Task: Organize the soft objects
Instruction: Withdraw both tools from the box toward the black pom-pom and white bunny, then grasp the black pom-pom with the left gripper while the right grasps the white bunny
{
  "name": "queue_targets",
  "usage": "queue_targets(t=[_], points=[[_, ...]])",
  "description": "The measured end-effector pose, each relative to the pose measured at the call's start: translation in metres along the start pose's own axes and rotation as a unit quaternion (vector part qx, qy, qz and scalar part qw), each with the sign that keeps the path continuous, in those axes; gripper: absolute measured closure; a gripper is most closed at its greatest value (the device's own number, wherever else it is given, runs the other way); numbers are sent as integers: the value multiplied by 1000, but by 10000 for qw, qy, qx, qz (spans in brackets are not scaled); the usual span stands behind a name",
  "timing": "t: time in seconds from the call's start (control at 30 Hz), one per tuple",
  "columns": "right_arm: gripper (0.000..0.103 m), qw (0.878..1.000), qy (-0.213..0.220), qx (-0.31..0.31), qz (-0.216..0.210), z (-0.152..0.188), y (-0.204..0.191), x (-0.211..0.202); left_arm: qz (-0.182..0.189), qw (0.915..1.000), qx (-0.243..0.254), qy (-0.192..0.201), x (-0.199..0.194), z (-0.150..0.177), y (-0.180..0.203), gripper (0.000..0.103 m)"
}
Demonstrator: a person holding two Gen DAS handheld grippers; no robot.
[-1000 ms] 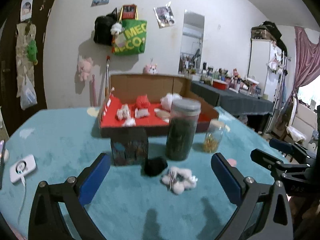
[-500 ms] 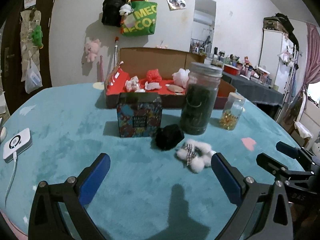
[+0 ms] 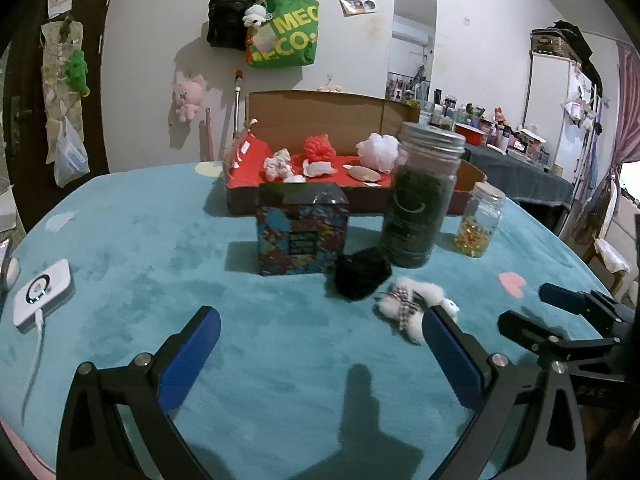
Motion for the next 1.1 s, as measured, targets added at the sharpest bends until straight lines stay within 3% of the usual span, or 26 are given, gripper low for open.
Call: queue_targets(t=[0.33, 0.57, 0.73, 0.9, 1.1], points=[[13, 9940, -829, -104, -712, -26, -31, 51, -99, 9995, 127, -261, 16, -16, -36, 0], [13, 9884, -1373, -342, -552, -33, -47, 78, 18, 9990, 220, -381, 30, -29, -41, 0], [13, 9888, -1381, -280, -487, -31, -33, 68, 244, 9977, 351, -528, 39, -32, -27, 0], [13, 9925, -1216, -73, 95, -31, 6, 49, 488, 9954, 510, -645, 45, -32, -10, 0], [13, 9917, -1182, 111, -486, -35, 23, 40, 608, 9934, 665, -705, 51, -37, 9, 5]])
Point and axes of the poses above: each gripper's, at about its wrist camera, not at the fingertips, and x roughly the way its jaws point, y to its right, z to its underside, the point moved 1 cm from there along x, roughly the way its jaws point, and after that the axes turned 11 degrees about -z, right-handed, at the moved point
